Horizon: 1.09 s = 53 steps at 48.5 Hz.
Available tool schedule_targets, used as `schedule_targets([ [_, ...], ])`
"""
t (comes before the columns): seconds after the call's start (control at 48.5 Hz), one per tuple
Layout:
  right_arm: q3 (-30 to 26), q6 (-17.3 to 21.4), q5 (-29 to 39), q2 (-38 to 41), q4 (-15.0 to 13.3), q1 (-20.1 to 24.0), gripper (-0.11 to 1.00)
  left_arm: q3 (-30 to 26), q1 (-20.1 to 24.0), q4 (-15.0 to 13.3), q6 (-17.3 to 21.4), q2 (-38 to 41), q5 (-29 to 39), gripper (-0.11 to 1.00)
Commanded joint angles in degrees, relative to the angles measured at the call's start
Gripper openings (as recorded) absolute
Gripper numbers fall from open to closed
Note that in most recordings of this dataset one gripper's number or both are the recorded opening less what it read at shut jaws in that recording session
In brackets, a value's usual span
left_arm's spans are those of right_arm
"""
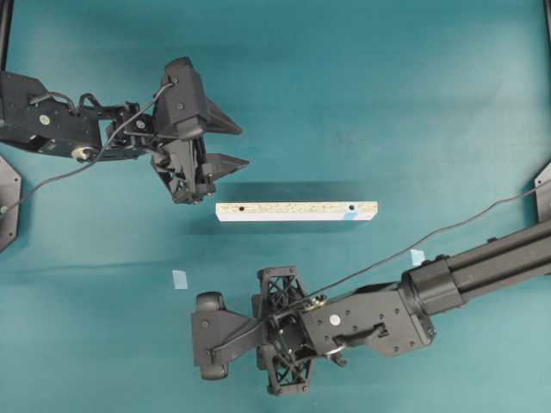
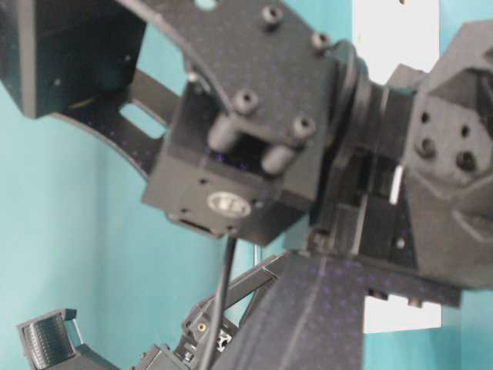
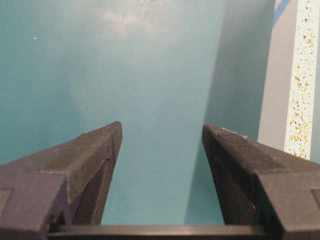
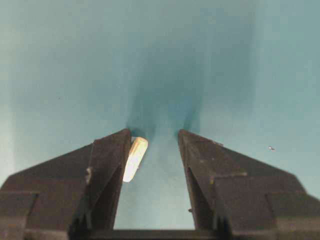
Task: Insert the rod into the hole on the wooden board.
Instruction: 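Lift the peg with the right gripper off the table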
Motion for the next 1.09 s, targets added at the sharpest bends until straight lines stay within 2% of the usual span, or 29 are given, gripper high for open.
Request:
schedule_targets([
  [0.0,-1.5,0.0,-0.4,-1.2,-0.2,0.1,0.52,-0.4,-0.2,0.0,-0.5,-1.0,-0.3,0.75],
  [0.165,-1.5,0.4,-0.4,-1.2,0.0,0.2,0.52,-0.3,-0.3,0.1,-0.4,-1.0,-0.2,0.75],
  [0.412,-1.5,5.1,-0.4,-1.2,0.0,0.4,0.50,0.0,-0.3,0.0,-0.5,-1.1,-0.2,0.75],
  [0.536,-1.5,5.8,-0.4,-1.2,0.0,1.1,0.38,0.1,-0.2,0.1,-0.5,-1.0,-0.3,0.75],
  [0.701,-1.5,5.8,-0.4,-1.2,0.0,1.3,0.12,0.1,-0.2,0.1,-0.5,-1.0,-0.2,0.75],
  [1.072,-1.5,5.7,-0.4,-1.2,-0.3,1.3,0.10,0.2,-0.3,0.1,-0.4,-1.1,-0.2,0.75],
])
